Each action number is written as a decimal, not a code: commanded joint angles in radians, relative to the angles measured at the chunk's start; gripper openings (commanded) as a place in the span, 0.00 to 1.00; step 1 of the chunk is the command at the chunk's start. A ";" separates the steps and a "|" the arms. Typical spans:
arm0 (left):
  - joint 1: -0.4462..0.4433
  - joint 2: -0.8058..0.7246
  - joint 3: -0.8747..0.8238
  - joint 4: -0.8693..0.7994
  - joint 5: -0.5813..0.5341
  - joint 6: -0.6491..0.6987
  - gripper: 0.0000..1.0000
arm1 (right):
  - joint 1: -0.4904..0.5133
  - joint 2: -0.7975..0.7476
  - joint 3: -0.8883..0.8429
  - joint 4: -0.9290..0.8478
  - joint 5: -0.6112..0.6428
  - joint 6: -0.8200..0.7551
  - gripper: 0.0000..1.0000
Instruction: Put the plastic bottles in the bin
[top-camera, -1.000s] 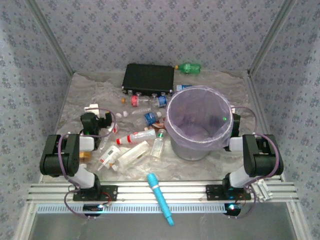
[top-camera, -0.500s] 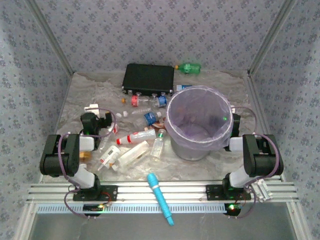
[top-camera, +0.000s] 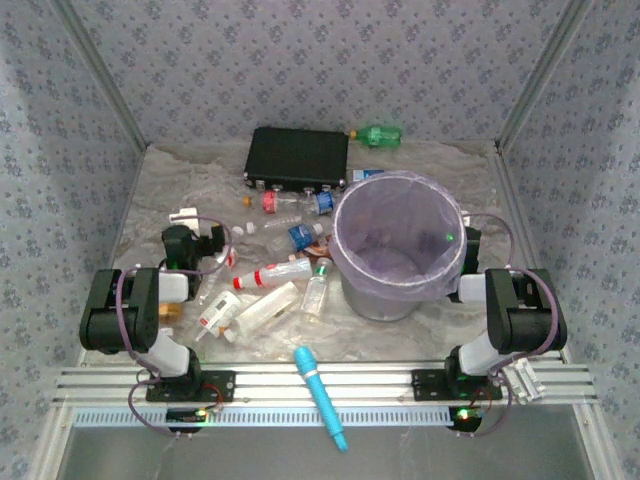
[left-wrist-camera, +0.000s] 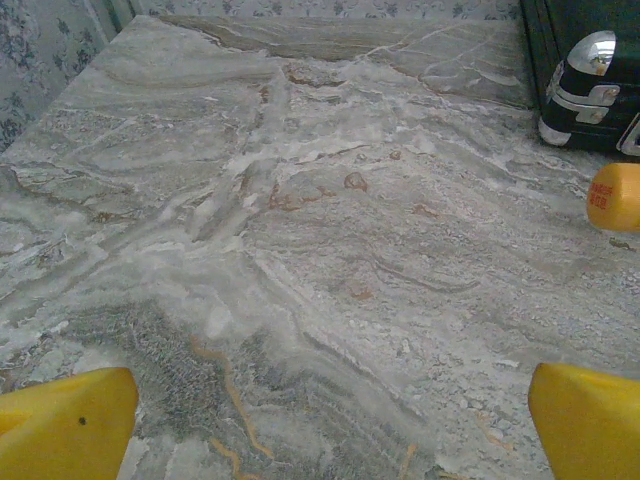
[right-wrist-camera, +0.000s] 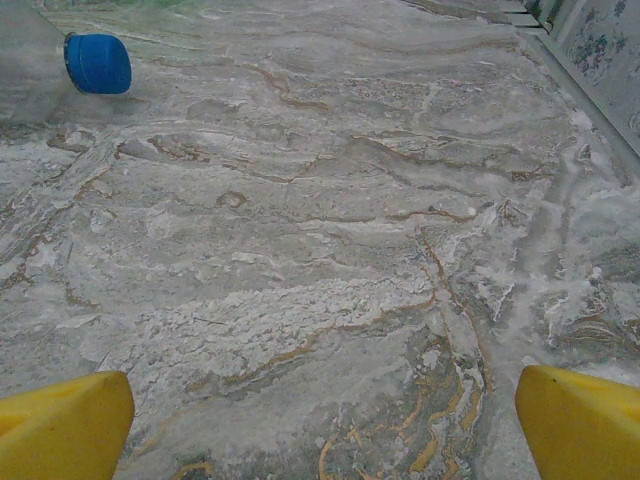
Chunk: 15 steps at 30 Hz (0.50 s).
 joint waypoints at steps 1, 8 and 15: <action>0.008 0.003 0.011 0.005 0.014 0.004 1.00 | -0.008 -0.002 0.014 0.017 -0.008 0.016 1.00; 0.009 0.003 0.011 0.006 0.014 0.005 1.00 | -0.006 -0.003 0.014 0.018 -0.005 0.014 1.00; 0.006 -0.109 0.055 -0.158 0.008 0.006 1.00 | -0.008 -0.073 0.033 -0.053 0.038 0.036 1.00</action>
